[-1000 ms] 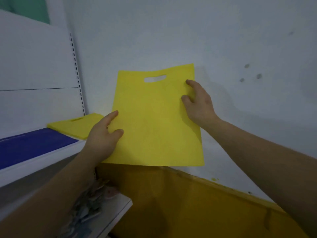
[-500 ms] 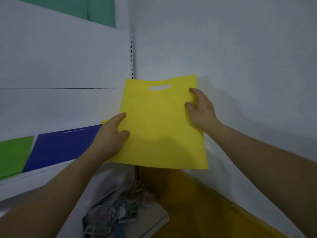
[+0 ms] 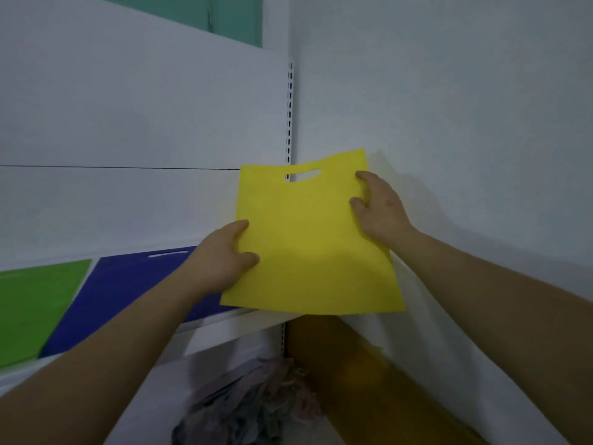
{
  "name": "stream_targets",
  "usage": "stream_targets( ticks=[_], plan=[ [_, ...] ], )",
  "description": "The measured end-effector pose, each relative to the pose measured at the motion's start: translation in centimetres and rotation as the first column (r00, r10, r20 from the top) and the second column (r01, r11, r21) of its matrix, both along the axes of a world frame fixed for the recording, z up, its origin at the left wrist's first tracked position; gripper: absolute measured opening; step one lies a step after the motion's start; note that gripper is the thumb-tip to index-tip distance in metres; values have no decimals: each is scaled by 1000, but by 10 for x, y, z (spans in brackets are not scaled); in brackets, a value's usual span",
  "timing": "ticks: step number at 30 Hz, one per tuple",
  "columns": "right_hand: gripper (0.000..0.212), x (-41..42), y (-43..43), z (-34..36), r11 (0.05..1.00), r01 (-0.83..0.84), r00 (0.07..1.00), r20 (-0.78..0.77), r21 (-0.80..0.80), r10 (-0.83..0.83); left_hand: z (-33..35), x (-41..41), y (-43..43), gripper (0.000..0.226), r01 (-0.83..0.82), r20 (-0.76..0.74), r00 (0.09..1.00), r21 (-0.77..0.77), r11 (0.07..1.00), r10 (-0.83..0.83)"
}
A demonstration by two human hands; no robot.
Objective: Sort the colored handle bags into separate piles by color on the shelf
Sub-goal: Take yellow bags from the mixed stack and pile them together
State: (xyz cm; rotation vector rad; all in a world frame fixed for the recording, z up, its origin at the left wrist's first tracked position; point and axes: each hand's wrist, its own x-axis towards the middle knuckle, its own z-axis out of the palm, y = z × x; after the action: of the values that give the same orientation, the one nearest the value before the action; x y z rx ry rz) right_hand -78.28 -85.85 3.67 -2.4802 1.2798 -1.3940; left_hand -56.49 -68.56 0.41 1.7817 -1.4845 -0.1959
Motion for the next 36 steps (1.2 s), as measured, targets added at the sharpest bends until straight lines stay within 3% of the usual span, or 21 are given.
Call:
stream_targets(
  ticks=[14, 18, 22, 26, 32, 36],
  plan=[
    [49, 41, -71, -23, 997, -36, 947, -315, 68, 56, -14, -3, -36, 82, -111, 107, 991, 325, 939, 80],
    [54, 49, -88, -29, 984, -62, 921, -370, 168, 121, -20, -6, -49, 81, -175, 171, 979, 389, 905, 115],
    [74, 56, -99, -38, 965, -3, 807, -569, 262, 157, -24, -11, -61, 78, -224, 227, 964, 418, 881, 138],
    [71, 59, -103, -50, 964, 45, 702, -695, 261, 155, -27, -16, -66, 76, -256, 262, 953, 425, 868, 152],
    [52, 63, -104, -55, 956, 26, 653, -729, 291, 204, -29, -21, -59, 79, -255, 245, 955, 406, 878, 164],
    [65, 67, -103, -54, 915, 24, 650, -701, 403, 292, -30, -31, -49, 79, -185, 210, 972, 385, 904, 109]
  ],
)
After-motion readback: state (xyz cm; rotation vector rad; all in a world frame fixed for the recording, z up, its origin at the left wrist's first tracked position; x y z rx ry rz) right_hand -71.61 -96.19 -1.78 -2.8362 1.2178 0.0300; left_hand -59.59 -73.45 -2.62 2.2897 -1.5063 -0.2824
